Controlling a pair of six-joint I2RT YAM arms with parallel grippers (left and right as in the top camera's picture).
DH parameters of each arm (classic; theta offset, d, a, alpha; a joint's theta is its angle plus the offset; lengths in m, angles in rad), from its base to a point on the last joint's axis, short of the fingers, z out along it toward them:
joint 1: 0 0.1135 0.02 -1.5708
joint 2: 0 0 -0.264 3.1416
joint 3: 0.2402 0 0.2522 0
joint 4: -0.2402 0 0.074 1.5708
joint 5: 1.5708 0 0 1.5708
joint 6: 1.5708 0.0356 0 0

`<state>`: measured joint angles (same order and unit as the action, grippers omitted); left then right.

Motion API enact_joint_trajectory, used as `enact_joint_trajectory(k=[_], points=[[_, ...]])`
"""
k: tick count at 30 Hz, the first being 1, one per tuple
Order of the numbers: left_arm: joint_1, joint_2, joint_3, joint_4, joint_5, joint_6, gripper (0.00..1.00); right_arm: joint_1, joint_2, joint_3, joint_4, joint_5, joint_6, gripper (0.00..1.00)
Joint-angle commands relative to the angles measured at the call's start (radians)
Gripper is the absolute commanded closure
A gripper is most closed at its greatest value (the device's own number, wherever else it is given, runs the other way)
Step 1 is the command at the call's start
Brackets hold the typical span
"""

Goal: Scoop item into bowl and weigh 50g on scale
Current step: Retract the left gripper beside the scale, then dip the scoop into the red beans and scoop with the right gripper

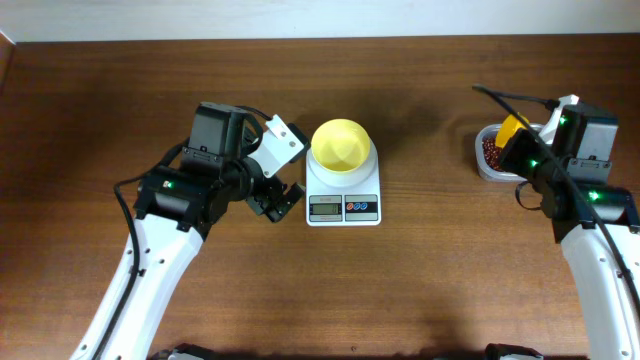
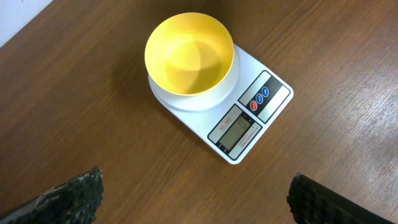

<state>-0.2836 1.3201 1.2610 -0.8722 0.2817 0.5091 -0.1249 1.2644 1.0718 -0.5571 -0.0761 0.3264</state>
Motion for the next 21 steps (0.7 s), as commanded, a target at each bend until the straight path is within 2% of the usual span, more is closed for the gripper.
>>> enact_joint_trajectory(k=[1,3,9,11,13,21], points=[[0.007,-0.011,0.024,-0.001,0.0,0.016,0.01,-0.006,0.001,0.019,0.003,0.033,-0.145,0.96],[0.007,-0.011,0.024,-0.001,0.0,0.016,0.01,-0.006,0.001,0.019,0.004,0.108,-0.273,0.96],[0.007,-0.011,0.024,-0.001,0.0,0.016,0.01,-0.006,0.062,0.019,0.023,0.222,-0.535,0.96],[0.007,-0.011,0.024,-0.001,0.0,0.016,0.01,-0.006,0.139,0.019,0.023,0.233,-0.54,0.96],[0.007,-0.011,0.024,-0.002,0.0,0.016,0.01,-0.006,0.196,0.02,0.05,0.325,-0.54,0.96],[0.007,-0.011,0.024,-0.001,0.0,0.016,0.01,-0.006,0.305,0.02,0.085,0.415,-0.581,0.96]])
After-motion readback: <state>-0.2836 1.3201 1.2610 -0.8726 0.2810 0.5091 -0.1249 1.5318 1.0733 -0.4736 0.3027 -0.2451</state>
